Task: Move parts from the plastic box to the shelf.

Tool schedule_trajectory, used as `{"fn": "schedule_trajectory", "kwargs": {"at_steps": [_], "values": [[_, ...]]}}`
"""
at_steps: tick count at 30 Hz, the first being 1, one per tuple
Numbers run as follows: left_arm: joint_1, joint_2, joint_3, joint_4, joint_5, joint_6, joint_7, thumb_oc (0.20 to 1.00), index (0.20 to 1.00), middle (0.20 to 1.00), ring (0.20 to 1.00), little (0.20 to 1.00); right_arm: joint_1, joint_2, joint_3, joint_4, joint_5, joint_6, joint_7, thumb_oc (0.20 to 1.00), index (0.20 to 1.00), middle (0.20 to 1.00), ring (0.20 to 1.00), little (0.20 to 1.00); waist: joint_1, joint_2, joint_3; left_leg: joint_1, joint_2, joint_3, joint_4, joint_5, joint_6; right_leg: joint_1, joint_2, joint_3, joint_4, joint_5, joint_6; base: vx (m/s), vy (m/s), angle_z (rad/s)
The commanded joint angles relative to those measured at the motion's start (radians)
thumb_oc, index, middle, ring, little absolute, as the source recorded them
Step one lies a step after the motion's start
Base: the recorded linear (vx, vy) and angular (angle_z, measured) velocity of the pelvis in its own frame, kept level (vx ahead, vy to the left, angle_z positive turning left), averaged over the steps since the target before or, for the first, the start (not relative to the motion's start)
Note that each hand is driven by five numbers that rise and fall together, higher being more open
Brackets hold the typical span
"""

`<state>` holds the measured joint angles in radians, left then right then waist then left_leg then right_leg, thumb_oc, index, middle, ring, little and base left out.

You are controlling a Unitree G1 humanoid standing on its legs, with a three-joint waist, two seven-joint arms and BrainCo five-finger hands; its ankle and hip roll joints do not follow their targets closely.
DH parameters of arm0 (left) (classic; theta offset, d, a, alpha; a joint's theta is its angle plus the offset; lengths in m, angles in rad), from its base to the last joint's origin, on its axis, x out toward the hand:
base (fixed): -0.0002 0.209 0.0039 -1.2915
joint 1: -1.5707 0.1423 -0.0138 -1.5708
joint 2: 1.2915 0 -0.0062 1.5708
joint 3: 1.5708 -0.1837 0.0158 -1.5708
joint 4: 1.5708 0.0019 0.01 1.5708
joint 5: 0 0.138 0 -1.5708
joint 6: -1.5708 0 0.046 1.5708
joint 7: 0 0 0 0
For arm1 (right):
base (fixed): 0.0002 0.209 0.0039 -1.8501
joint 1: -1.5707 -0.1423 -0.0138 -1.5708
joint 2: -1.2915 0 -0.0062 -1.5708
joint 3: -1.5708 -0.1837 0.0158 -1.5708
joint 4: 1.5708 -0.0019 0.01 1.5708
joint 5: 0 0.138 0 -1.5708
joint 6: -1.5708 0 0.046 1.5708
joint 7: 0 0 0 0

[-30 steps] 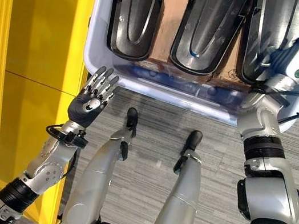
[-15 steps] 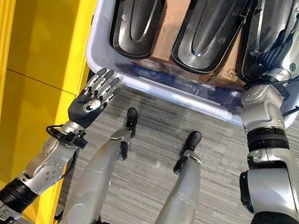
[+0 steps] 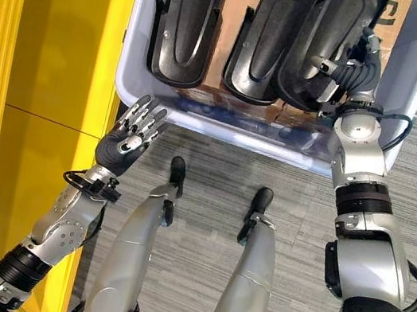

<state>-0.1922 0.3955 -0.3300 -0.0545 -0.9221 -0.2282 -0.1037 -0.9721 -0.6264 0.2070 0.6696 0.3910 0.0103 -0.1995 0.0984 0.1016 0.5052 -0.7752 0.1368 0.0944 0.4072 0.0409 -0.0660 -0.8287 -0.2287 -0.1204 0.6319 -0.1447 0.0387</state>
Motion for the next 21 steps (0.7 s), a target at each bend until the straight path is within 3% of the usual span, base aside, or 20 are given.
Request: {"fn": "schedule_trajectory", "kwargs": {"at_steps": [1,5,6,7,11,14,15,21], "values": [[0.005,-0.02,0.012,-0.042,0.016,-0.028,-0.021,1.0,1.0,1.0,1.0,1.0,0.095,0.166,0.096,0.005,-0.012,0.039,0.017,1.0,1.0,1.0,1.0,1.0,0.039,0.017,0.015,-0.018,-0.044,-0.002,0.01,-0.085,0.026,0.02,0.008,-0.067,0.085,-0.088,-0.002,0.02,0.0,0.04],[0.001,-0.032,0.0,-0.045,0.018,-0.045,-0.007,1.0,1.0,1.0,1.0,1.0,0.081,0.15,0.075,0.025,-0.3,-0.004,-0.373,1.0,1.0,1.0,1.0,1.0,0.033,0.021,0.015,-0.023,-0.044,-0.003,0.011,-0.088,0.032,0.017,0.013,-0.058,0.082,-0.084,0.0,0.0,0.011,0.01],[-0.003,-0.033,-0.012,-0.048,0.016,-0.059,0.006,1.0,1.0,1.0,1.0,1.0,0.074,0.131,0.05,0.018,-0.463,0.012,-0.497,1.0,1.0,1.0,1.0,1.0,0.026,0.024,0.015,-0.025,-0.046,-0.003,0.01,-0.089,0.033,0.015,0.016,-0.054,0.078,-0.082,0.004,-0.02,0.066,0.02],[-0.004,-0.039,-0.023,-0.049,0.017,-0.068,0.015,1.0,1.0,1.0,1.0,1.0,0.069,0.119,0.042,0.011,-0.527,0.021,-0.556,1.0,1.0,1.0,1.0,1.0,0.023,0.025,0.015,-0.025,-0.046,-0.001,0.007,-0.088,0.032,0.016,0.017,-0.052,0.075,-0.081,0.005,-0.02,0.066,0.01],[-0.01,-0.059,-0.067,-0.059,0.029,-0.103,0.055,1.0,1.0,1.0,1.0,1.0,0.058,0.094,0.03,-0.05,-0.735,0.054,-0.673,1.0,1.0,1.0,1.0,1.0,0.01,0.036,0.015,-0.023,-0.052,0.003,-0.002,-0.085,0.032,0.016,0.016,-0.044,0.061,-0.076,0.008,-0.02,0.076,-0.01],[-0.009,-0.07,-0.086,-0.055,0.032,-0.122,0.057,1.0,1.0,1.0,1.0,1.0,0.057,0.08,0.048,-0.083,-0.837,0.107,-0.701,1.0,1.0,1.0,1.0,1.0,0.004,0.042,0.015,-0.017,-0.051,0.01,-0.008,-0.085,0.031,0.018,0.011,-0.039,0.051,-0.073,0.008,-0.01,0.069,-0.02],[-0.006,-0.07,-0.091,-0.053,0.024,-0.115,0.032,1.0,1.0,1.0,1.0,1.0,0.057,0.068,0.065,-0.095,-0.948,0.11,-0.707,1.0,1.0,1.0,1.0,1.0,0.002,0.044,0.015,-0.013,-0.051,0.016,-0.012,-0.085,0.031,0.024,0.009,-0.037,0.04,-0.069,0.009,-0.03,0.049,-0.03],[-0.003,-0.066,-0.111,-0.046,0.01,-0.133,-0.02,1.0,1.0,1.0,1.0,1.0,0.043,0.025,0.123,-0.194,-1.086,0.049,-0.759,1.0,1.0,1.0,1.0,1.0,-0.009,0.05,0.015,0.019,-0.045,0.032,-0.052,-0.069,0.025,0.049,0.003,-0.029,-0.013,-0.047,0.018,-0.02,0.054,-0.04]]}}
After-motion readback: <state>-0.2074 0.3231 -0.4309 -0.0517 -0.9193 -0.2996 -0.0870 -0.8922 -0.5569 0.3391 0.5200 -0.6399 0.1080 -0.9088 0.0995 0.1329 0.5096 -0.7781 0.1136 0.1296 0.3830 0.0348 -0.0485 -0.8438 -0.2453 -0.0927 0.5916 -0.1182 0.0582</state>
